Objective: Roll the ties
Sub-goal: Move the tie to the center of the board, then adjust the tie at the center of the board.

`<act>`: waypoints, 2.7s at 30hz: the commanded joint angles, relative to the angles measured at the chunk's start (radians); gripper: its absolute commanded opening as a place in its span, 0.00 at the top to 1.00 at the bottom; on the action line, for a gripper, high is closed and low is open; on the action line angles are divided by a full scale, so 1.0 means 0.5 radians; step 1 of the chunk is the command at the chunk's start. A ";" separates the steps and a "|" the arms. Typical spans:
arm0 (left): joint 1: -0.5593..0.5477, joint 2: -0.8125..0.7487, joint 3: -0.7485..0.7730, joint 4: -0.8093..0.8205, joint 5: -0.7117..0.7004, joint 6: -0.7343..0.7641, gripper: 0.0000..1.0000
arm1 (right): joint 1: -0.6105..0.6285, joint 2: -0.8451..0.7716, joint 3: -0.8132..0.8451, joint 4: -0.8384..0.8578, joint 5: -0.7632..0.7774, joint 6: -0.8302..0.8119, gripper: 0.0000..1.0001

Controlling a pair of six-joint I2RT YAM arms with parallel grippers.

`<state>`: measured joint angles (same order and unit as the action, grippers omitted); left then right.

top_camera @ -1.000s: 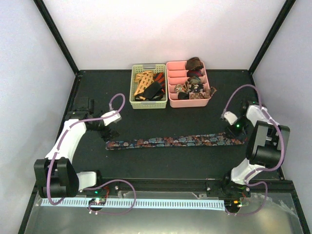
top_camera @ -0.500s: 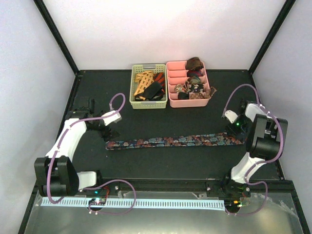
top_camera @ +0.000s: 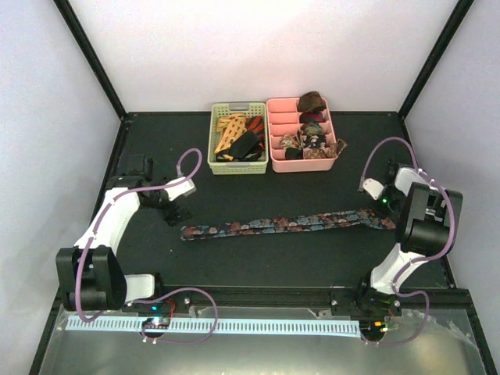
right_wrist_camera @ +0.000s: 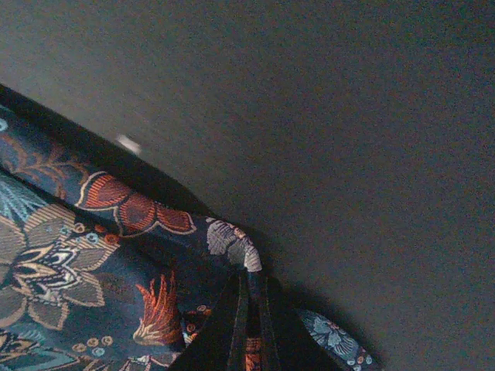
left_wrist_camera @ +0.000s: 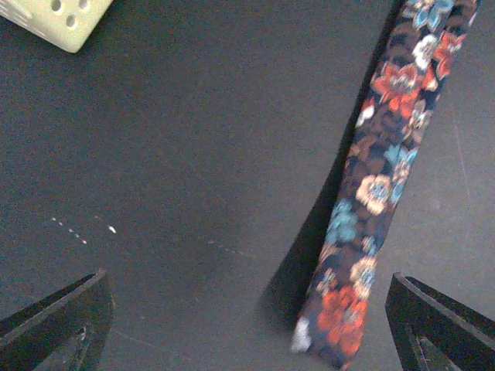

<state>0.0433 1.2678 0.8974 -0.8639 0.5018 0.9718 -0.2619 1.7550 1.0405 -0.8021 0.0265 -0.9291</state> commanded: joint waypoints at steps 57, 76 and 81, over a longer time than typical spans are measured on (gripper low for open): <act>-1.277 0.516 0.127 0.611 -0.191 -0.511 0.01 | 0.740 -0.599 -0.477 0.298 -0.720 -0.724 0.03; -1.353 0.743 0.177 0.651 -0.208 -0.580 0.01 | 0.930 -0.441 -0.647 0.466 -0.476 -0.736 0.40; -1.352 0.711 0.124 0.696 -0.195 -0.575 0.03 | 0.936 -0.514 -0.701 0.486 -0.470 -0.724 0.51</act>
<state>-0.6262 1.6318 0.9642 -0.5461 0.4034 0.6941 0.1974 1.5105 0.7372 -0.5987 -0.2600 -1.2762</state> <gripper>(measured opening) 0.978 0.512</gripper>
